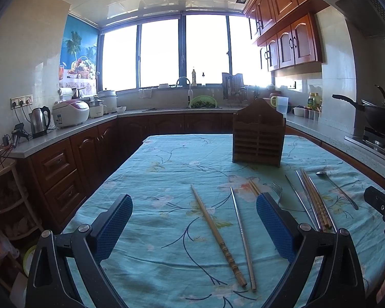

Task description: Organize utensils

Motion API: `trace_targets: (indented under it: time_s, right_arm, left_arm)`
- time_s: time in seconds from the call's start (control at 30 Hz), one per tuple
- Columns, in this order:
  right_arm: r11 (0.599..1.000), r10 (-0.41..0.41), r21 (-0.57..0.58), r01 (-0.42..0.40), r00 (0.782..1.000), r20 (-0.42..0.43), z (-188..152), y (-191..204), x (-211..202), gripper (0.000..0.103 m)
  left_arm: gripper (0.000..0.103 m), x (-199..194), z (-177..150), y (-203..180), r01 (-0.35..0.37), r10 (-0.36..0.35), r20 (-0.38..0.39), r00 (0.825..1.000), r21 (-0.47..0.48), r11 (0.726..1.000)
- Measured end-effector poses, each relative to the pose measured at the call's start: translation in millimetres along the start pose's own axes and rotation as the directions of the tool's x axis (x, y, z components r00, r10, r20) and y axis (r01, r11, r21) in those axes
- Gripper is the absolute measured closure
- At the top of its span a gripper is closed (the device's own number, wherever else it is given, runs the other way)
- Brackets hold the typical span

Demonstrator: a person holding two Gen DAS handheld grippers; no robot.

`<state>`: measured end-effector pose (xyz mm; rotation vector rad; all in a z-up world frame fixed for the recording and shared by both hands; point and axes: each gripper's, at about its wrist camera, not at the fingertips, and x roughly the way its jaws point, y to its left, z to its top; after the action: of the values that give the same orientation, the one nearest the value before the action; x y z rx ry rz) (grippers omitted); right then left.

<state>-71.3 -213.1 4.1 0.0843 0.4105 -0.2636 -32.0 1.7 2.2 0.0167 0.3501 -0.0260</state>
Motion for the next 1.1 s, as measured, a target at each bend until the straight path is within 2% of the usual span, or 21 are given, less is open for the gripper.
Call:
trace_targets:
  time_s: [1.1]
  right_arm:
    - [1.000,0.009,0.002,-0.009,1.000,0.001,1.9,2.0,0.4,0.000]
  left_arm:
    - [0.006,2.2,-1.1,-1.3,0.008,-0.008,-0.002,1.000,0.003,1.000]
